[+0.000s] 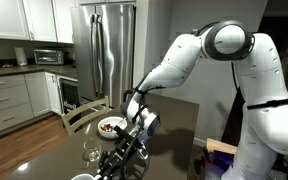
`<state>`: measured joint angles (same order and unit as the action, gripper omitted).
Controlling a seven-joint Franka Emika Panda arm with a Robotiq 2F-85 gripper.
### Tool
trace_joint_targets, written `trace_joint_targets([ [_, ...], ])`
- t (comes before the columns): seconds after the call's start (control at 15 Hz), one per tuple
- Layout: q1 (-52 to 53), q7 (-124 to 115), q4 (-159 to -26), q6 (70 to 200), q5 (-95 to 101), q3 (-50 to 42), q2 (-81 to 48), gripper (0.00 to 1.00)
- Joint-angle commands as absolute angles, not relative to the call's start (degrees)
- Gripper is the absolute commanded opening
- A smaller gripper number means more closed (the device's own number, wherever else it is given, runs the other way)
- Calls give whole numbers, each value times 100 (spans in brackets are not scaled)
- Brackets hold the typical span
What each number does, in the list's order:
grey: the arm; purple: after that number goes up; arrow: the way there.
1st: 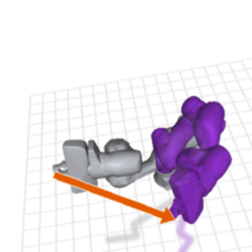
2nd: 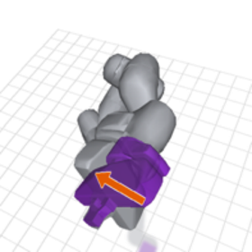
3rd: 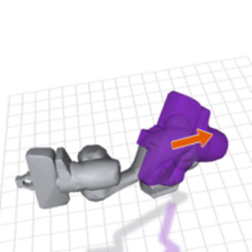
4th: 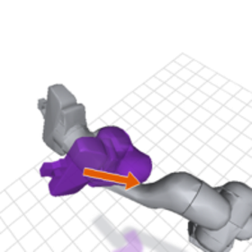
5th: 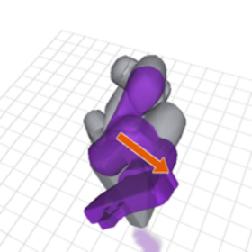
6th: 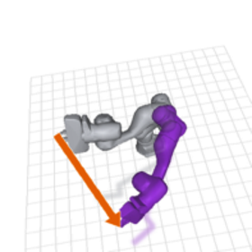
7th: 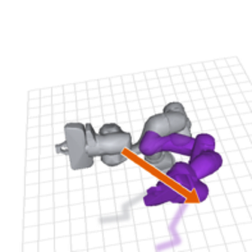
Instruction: Pour the contents from the white cup into the white bowl
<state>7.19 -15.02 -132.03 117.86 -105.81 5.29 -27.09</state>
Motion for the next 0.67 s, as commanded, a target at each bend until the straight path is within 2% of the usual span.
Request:
trace_joint_targets([
  [0.0,775,-1555,-13126,11768,-10727,523,-2762,2],
  [0.07,778,-1564,-13136,11774,-10725,526,-2748,4],
  [0.6,755,-1872,-13241,11729,-10610,534,-2570,4],
])
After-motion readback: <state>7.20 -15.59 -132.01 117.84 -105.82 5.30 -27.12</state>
